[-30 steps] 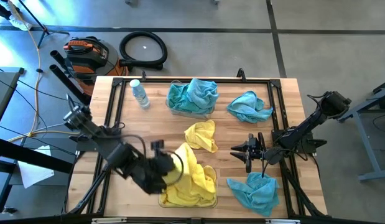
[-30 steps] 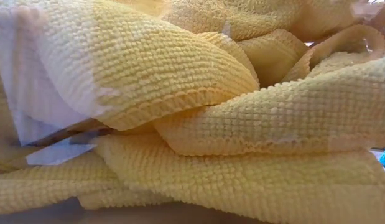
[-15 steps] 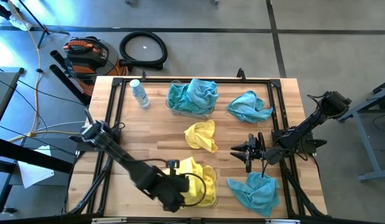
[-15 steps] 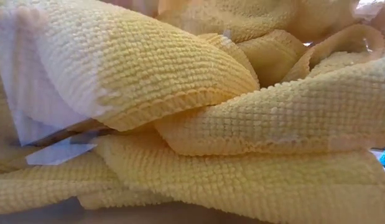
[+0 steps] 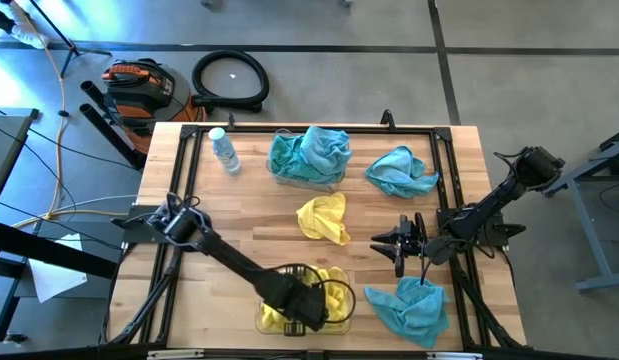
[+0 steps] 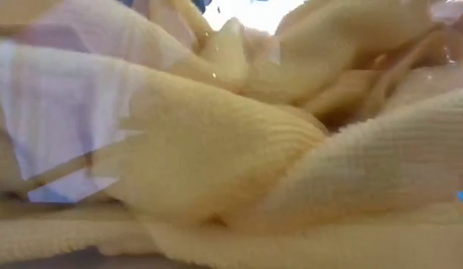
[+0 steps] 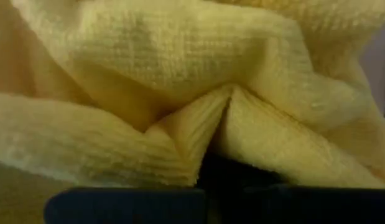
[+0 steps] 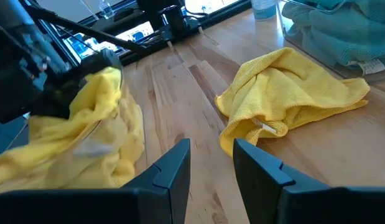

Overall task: Sort microfiber towel by color & place in baskets
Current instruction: Put the yellow towel into the bottom transparent bin, then put the blue towel into the top transparent bin

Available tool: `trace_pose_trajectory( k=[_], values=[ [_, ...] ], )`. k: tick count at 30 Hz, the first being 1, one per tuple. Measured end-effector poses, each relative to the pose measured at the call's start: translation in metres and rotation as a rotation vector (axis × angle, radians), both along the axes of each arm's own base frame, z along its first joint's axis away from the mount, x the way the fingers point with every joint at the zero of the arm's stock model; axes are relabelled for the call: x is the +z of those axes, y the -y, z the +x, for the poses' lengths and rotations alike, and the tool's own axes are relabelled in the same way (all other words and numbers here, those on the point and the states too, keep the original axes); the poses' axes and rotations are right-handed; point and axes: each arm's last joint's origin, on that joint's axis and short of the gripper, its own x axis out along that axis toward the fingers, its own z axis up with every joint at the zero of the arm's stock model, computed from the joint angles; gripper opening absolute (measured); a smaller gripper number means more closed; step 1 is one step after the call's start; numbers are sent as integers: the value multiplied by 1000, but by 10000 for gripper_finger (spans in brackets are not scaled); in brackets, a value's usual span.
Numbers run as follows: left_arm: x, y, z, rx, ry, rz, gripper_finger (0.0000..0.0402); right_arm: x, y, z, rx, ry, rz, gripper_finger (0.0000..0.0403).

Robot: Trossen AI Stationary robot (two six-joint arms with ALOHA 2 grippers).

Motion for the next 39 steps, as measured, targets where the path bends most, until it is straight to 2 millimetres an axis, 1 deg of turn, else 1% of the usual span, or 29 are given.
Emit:
trace_pose_trajectory(
  k=[3, 7, 17, 22, 28, 31, 35, 37, 39],
  values=[
    [-8, 1, 5, 2, 9, -11, 0, 0, 0, 0, 0, 0, 1, 116],
    [-3, 0, 4, 4, 12, -22, 9, 0, 0, 0, 6, -2, 2, 116],
    [37, -11, -3, 14, 77, -60, 68, 0, 0, 0, 9, -2, 2, 116],
    [57, -17, -8, -5, 102, -74, 84, 0, 0, 0, 10, -2, 2, 116],
    [97, -26, -22, 3, 184, -78, 85, 0, 0, 0, 11, -7, -1, 116],
    [113, -31, -33, 7, 206, -30, 85, -1, 0, 0, 11, -7, -2, 116],
    [123, -39, -52, -1, 158, 110, 85, -1, 0, 0, 12, -8, -2, 116],
    [122, -44, -61, -3, 128, 164, 85, -1, 0, 0, 11, -9, -3, 116],
    [120, -51, -71, 23, 104, 178, 85, -1, 0, 0, 11, -9, -3, 116]
  ],
)
